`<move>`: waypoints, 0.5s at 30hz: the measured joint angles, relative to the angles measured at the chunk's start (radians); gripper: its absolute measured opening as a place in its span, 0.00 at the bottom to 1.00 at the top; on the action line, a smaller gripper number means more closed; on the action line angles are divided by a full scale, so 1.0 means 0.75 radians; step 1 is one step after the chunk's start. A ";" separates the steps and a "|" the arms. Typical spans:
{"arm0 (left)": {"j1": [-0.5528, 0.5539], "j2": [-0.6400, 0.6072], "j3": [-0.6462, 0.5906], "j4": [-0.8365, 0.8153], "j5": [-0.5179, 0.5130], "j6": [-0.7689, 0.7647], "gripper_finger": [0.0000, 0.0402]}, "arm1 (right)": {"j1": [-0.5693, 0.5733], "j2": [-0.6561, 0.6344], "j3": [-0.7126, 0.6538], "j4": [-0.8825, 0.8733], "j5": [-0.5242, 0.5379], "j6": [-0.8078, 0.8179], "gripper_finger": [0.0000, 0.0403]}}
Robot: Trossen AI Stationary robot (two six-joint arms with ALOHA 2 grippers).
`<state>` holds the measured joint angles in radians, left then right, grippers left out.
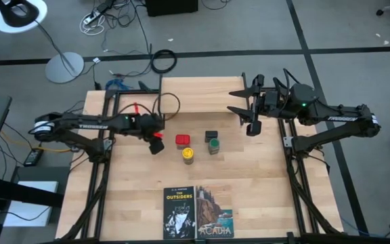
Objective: Shelf spices
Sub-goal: Remove the brown seasoning bottle from the shelf
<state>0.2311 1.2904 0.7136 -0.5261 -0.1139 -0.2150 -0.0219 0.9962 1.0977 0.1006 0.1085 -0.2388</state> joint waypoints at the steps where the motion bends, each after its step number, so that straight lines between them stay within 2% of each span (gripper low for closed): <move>1: -0.008 0.019 0.000 0.007 0.001 0.000 0.45 | 0.000 0.000 0.000 0.000 0.000 0.000 0.52; 15: -0.059 0.273 0.001 0.202 -0.012 -0.089 0.45 | 0.000 0.063 -0.001 -0.001 0.001 -0.001 0.52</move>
<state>0.1867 1.4954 0.7143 -0.3744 -0.1230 -0.2820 -0.0219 1.0435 1.0973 0.1001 0.1089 -0.2397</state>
